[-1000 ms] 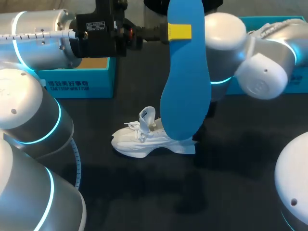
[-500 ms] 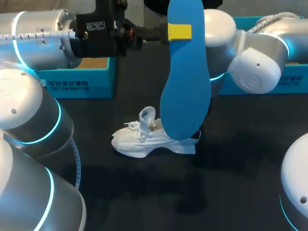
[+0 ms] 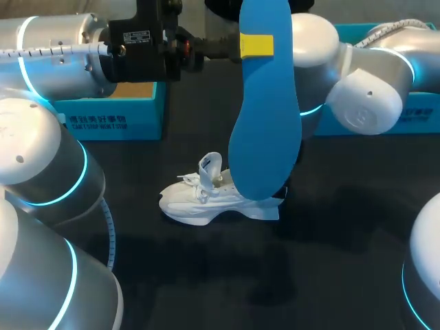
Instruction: Take the shoe out of the shoebox, open the shoe tongue, remove and reinsert the insole, then place the shoe into the shoebox
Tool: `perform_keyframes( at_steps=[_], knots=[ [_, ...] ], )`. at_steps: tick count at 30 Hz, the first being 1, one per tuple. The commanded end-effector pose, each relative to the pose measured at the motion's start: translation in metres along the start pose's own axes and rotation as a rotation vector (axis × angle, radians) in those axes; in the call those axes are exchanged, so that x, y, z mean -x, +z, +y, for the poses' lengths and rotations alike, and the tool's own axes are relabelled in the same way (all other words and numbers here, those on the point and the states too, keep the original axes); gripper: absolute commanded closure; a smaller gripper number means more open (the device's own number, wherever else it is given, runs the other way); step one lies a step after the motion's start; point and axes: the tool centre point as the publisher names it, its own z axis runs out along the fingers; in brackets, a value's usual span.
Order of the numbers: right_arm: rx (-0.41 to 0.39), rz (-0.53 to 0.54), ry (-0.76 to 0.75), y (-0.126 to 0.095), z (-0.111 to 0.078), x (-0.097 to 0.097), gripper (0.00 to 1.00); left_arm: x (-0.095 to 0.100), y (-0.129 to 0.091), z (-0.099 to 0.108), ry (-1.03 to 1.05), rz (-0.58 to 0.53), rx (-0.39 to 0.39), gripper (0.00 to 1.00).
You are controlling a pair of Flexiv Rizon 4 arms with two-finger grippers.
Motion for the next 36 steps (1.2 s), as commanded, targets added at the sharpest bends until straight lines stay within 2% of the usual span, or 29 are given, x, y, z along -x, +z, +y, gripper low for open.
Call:
perform_keyframes(
  at_steps=[1,7,9,13,17,24,36],
  knots=[
    [0.000,-0.002,0.000,0.000,0.000,-0.001,0.00,0.000,0.001,0.001,0.000,-0.002,-0.001,1.00],
    [0.000,-0.002,0.000,0.000,0.000,-0.001,0.00,0.000,0.001,0.001,0.000,-0.002,-0.001,1.00],
    [0.015,-0.024,-0.018,-0.009,0.013,0.005,0.00,0.000,0.001,0.001,0.000,-0.002,-0.001,1.00],
    [0.034,-0.039,-0.040,-0.014,0.027,0.017,0.00,0.000,0.001,0.001,0.000,-0.002,-0.001,1.00],
    [0.034,-0.031,-0.075,-0.010,0.042,0.029,0.00,0.000,0.001,0.001,0.000,-0.002,-0.001,1.00],
    [0.048,-0.004,-0.124,0.003,0.063,0.038,0.00,0.000,0.001,0.001,0.000,-0.002,-0.001,1.00],
    [0.035,0.031,-0.152,0.034,0.076,0.040,0.00,0.000,0.001,0.001,0.000,-0.002,-0.001,1.00]
  ],
)
